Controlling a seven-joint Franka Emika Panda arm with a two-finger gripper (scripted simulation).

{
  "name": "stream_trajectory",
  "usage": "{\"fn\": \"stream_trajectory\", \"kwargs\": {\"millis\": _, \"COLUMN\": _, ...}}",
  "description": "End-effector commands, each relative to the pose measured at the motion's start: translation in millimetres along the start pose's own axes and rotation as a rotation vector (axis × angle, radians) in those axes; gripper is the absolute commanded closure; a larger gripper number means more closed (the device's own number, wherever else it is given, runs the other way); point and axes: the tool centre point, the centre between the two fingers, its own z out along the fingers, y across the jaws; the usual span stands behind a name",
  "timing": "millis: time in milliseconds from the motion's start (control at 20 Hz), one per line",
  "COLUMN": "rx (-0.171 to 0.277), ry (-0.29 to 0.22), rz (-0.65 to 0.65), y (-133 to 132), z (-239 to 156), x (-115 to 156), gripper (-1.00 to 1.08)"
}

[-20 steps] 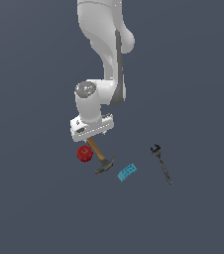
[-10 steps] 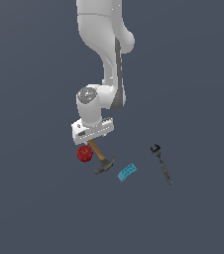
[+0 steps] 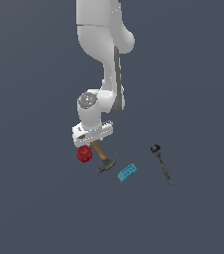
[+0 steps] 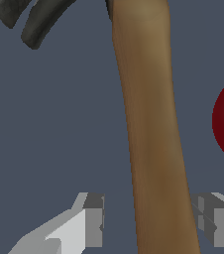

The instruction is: Pick up a designated object from a clutter of objects.

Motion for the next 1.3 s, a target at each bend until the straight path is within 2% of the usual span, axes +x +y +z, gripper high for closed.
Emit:
{"fn": "stream_trajectory", "kwargs": {"millis": 0, "rx": 0.005, "ry": -0.005, "rz": -0.005, "y": -4, "z": 4, "x": -1, "gripper": 1.08}}
{"fn": "stream_trajectory", "kwargs": {"millis": 700, "rx": -0.003, "ry": 0.004, "rz": 0.001, "y": -2, "z": -7, "x": 3, "gripper": 1.08}}
{"fn": "stream_trajectory", "kwargs": {"millis": 950, "rx": -0.003, "ry": 0.003, "rz": 0.001, "y": -15, "z": -22, "x": 9, "gripper": 1.08}}
{"fn": "stream_trajectory", "kwargs": {"millis": 1250, "rx": -0.002, "ry": 0.002, "rz": 0.0, "y": -43, "z": -56, "x": 21, "gripper": 1.08}}
